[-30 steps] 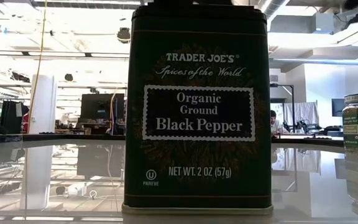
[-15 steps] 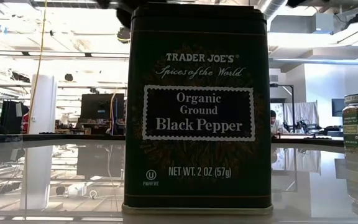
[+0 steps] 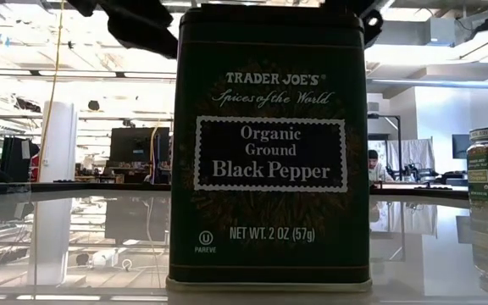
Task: Sort spices by type
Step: Put the red seasoning can into the bottom black bin
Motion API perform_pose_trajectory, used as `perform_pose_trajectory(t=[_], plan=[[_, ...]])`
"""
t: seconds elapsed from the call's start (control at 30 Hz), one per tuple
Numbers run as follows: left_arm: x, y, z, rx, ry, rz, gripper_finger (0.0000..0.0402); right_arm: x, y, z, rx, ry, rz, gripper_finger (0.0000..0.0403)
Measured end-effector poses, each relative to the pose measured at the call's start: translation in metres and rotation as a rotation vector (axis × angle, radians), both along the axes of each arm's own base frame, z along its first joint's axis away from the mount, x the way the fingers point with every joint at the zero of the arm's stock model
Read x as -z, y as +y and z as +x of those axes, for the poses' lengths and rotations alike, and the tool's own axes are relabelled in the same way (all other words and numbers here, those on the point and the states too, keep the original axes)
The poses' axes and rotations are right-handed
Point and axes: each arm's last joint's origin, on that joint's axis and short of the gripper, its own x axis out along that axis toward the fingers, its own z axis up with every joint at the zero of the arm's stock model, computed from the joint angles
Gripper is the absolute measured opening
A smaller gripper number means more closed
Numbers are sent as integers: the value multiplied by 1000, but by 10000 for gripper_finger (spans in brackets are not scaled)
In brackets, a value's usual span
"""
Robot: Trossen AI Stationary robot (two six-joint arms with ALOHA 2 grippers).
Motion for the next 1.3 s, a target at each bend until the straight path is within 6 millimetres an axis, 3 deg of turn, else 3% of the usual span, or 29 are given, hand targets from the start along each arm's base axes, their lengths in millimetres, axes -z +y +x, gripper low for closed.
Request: perform_pose_trajectory(t=[0.33, 0.57, 0.93, 1.17, 1.3], plan=[[2, 3, -6, 12, 59, 46, 322, 20, 1, 29, -6, 117, -38, 322], [2, 3, -6, 22, 63, 63, 322, 23, -10, 30, 52, 175, 4, 322], [3, 3, -7, 23, 69, 67, 322, 41, -5, 35, 30, 212, 36, 322], [3, 3, -7, 25, 69, 70, 322, 39, -11, 35, 50, 228, 28, 322], [3, 3, -7, 25, 69, 70, 322, 27, -14, 32, 55, 260, 3, 322]])
